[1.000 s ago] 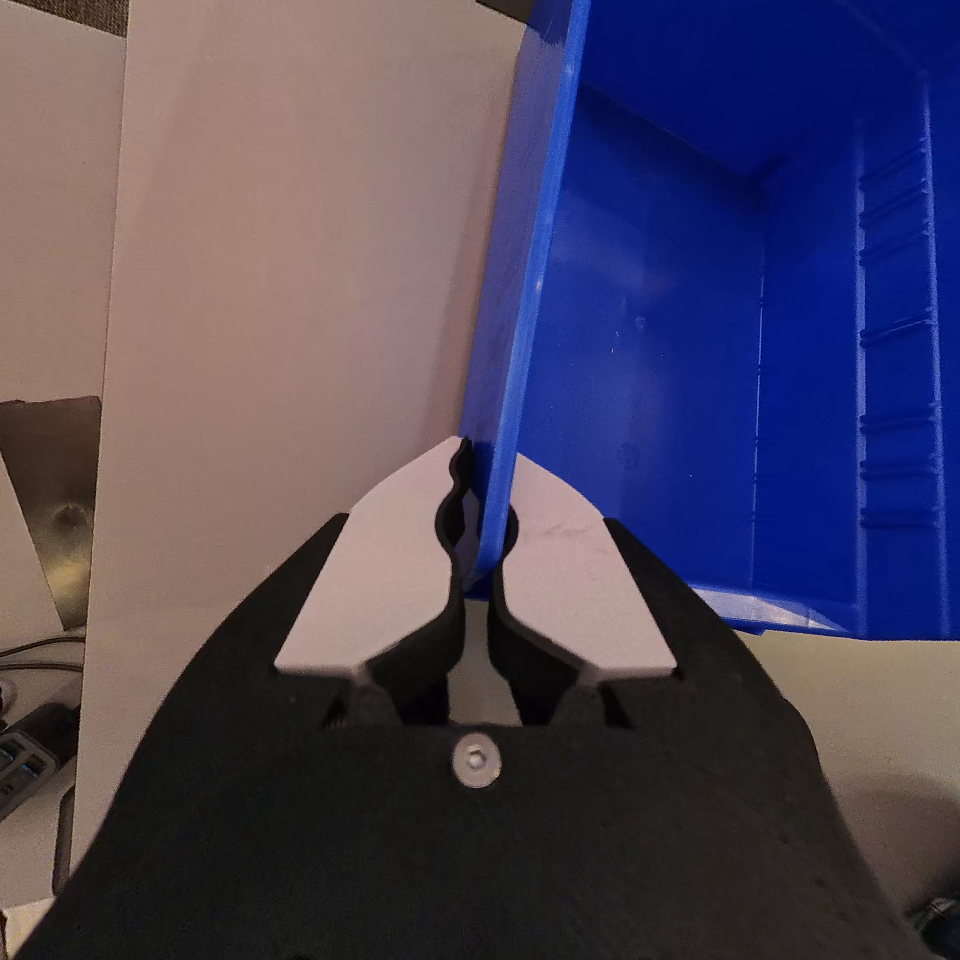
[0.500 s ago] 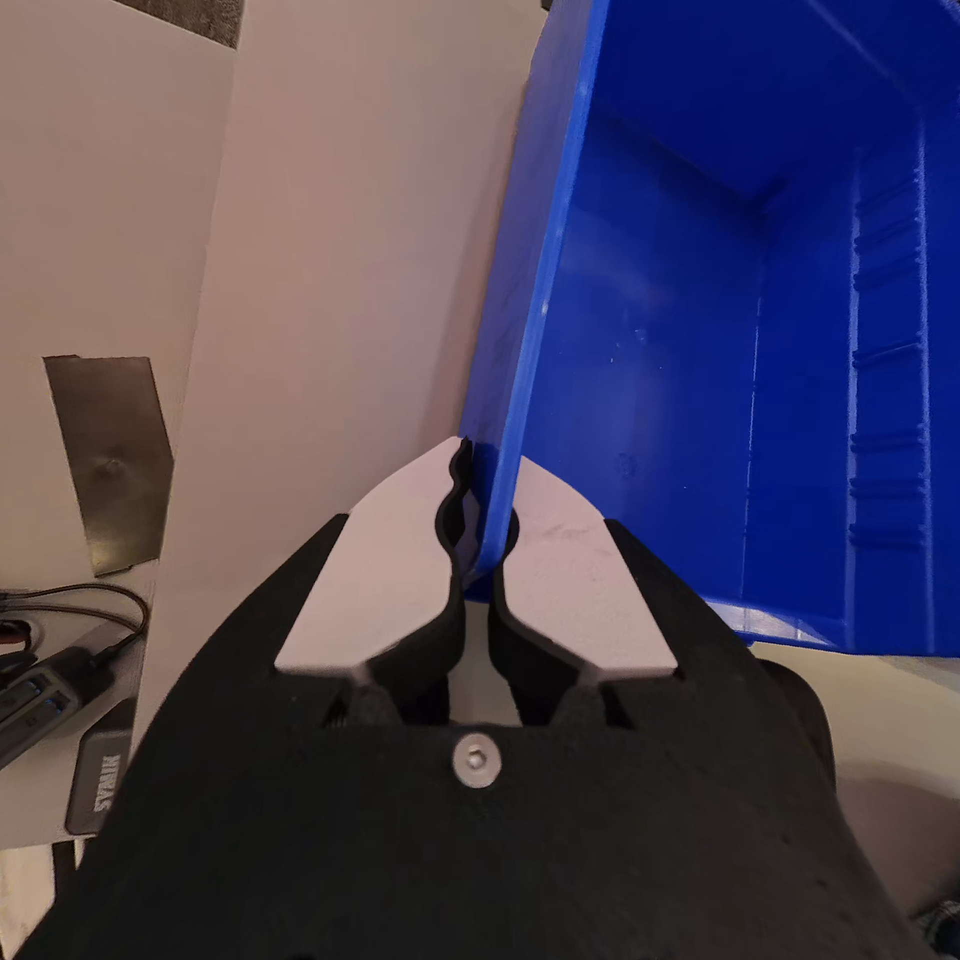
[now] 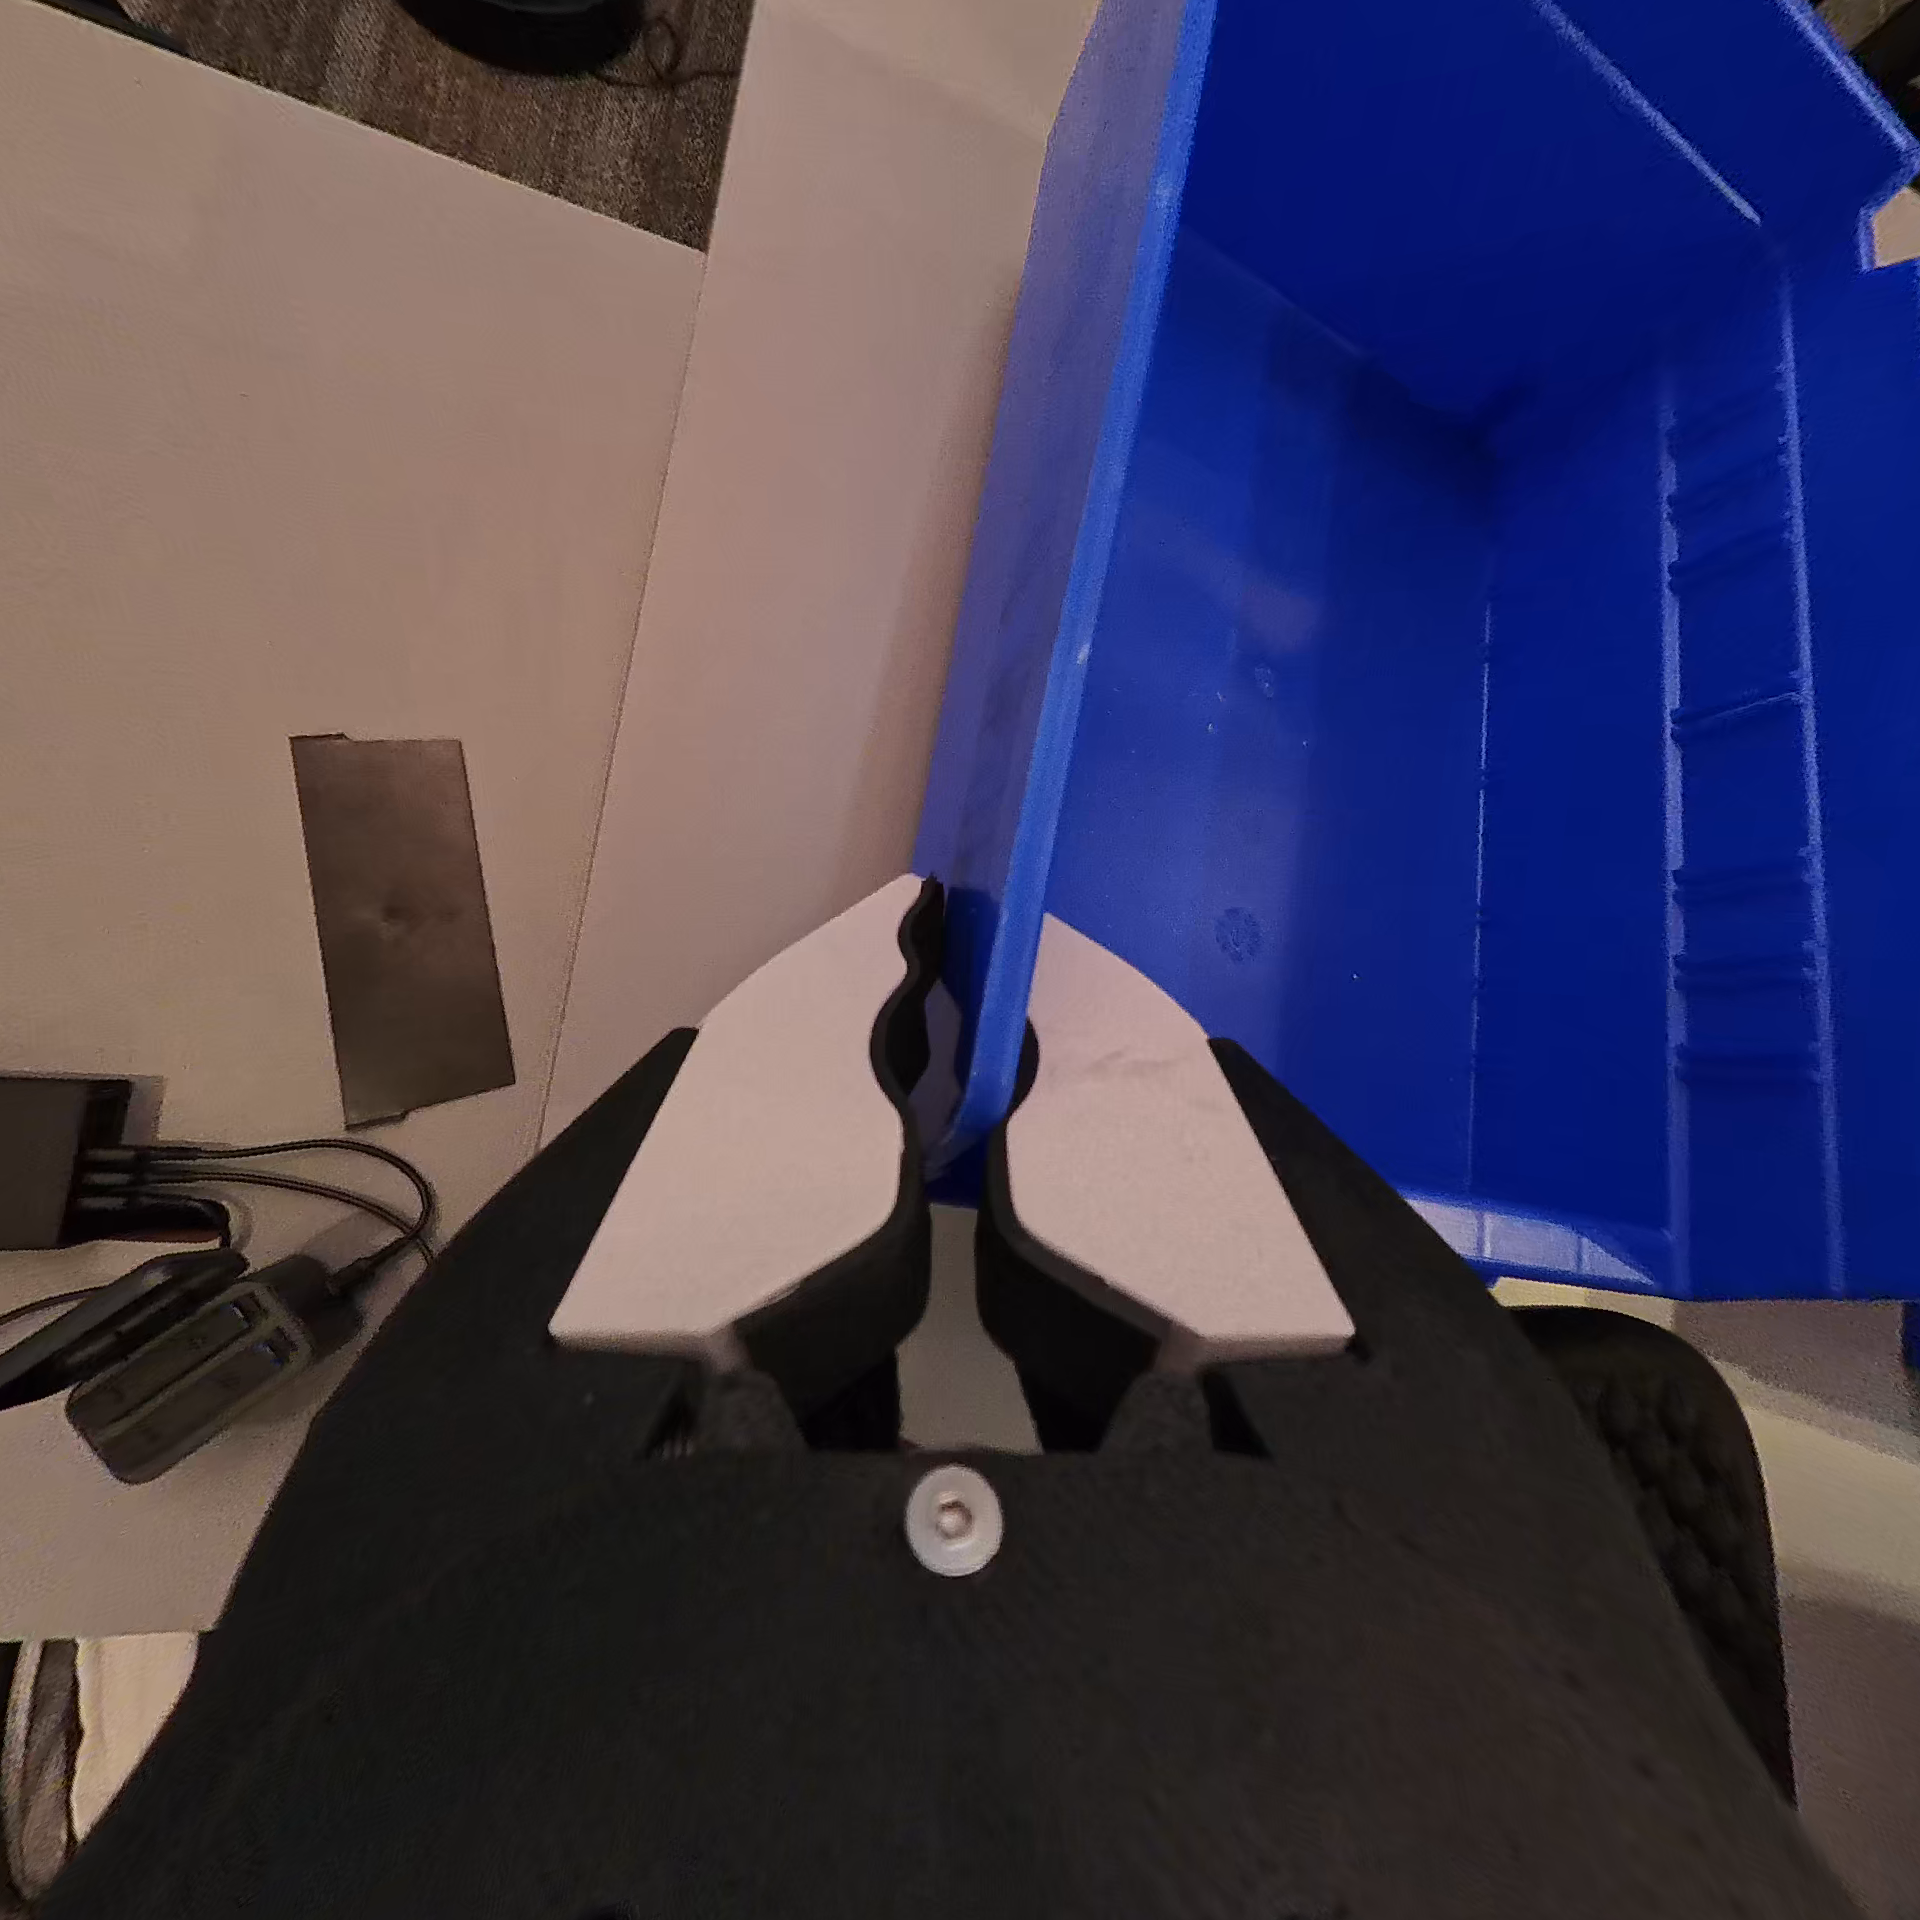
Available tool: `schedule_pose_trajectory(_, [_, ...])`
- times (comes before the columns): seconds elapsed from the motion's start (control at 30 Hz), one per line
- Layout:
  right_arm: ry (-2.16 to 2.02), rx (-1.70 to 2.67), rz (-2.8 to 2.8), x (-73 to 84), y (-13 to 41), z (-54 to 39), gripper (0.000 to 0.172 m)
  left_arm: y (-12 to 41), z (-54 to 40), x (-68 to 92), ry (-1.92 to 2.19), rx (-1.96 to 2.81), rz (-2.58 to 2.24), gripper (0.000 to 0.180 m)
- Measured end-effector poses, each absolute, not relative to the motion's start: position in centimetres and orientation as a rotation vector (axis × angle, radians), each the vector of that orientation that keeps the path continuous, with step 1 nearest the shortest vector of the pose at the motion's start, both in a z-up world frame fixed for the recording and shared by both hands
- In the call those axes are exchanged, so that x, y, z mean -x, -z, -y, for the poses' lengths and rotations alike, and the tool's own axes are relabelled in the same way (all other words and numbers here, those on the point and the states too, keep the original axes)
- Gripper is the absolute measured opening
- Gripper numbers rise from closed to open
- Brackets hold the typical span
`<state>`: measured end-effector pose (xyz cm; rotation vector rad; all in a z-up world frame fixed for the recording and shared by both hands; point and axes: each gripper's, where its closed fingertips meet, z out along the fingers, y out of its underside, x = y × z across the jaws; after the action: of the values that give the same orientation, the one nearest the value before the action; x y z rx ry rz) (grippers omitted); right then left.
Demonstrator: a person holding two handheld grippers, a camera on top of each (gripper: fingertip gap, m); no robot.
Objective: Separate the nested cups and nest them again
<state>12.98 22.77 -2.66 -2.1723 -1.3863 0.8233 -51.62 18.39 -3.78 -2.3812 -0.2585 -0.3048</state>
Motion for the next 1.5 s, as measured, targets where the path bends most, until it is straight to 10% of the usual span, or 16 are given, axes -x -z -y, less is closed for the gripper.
schedule_pose_trajectory(0.03, [-0.829,2.176,1.380,-12.3,2.9,-22.7,0.004,3.6,-18.3,51.8,0.305,2.376,0.260,0.005])
schedule_pose_trajectory(0.9, [-0.842,2.173,1.272,-8.0,3.5,-23.3,0.034,1.0,-17.5,55.8,0.285,2.300,0.262,0.004])
schedule_pose_trajectory(1.5, [-0.496,1.743,1.849,-0.7,-8.4,-24.8,0.027,0.2,-15.9,55.8,0.271,2.272,0.264,0.006])
